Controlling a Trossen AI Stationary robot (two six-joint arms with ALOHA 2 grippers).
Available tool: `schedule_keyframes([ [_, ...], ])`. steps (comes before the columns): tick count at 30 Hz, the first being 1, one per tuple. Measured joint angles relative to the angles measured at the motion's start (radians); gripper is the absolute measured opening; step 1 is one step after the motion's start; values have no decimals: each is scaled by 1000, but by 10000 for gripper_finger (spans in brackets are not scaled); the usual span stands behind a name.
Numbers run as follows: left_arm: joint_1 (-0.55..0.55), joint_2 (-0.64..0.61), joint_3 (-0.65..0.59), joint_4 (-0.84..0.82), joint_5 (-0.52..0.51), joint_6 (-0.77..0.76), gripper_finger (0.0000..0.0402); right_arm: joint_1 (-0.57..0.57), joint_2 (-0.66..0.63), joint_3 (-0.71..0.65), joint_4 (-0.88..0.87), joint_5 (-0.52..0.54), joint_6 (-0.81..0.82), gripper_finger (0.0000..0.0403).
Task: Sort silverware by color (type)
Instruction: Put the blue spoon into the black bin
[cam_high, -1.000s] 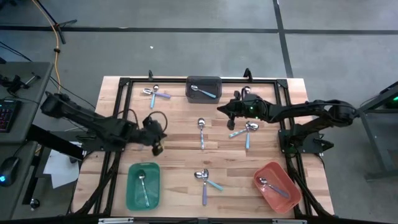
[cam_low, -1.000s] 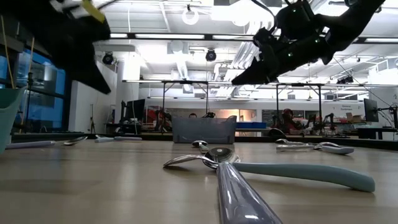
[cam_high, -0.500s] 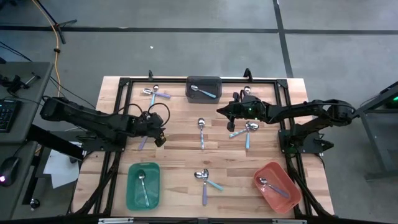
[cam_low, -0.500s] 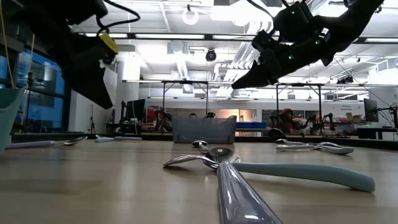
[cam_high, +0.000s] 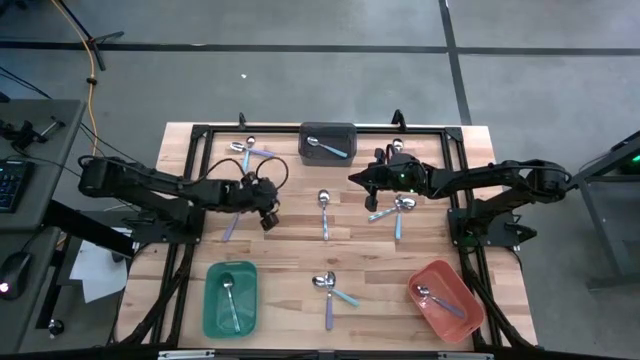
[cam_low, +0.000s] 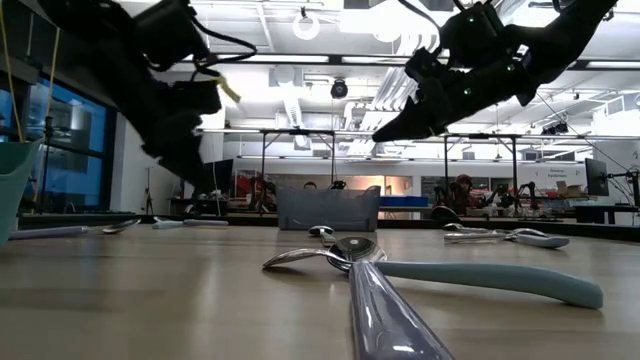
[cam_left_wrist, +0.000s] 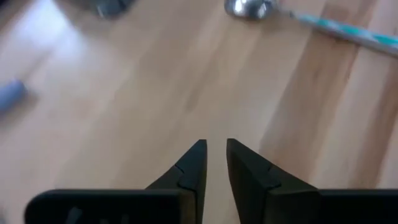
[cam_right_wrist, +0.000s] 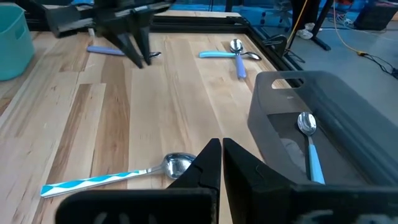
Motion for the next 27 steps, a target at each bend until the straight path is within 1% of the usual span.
schedule_keyframes([
  [2,38,5,0,59,12,56,37,0,0,0,4,0,-4,0],
  [6,126,5,0,169,105,139,9,0,0,0,25,0,-5,0],
  [8,164,5,0,227,139,167,3,0,0,0,42,0,-2,0],
  [12,215,5,0,330,174,205,4,0,0,3,84,0,-2,0],
  [18,261,5,0,449,229,299,1,0,0,47,84,0,-5,0],
  [25,331,5,-4,547,309,306,0,-32,-1,122,65,0,-6,0],
  [27,342,4,-39,633,319,305,0,-47,-1,148,33,0,-13,0],
])
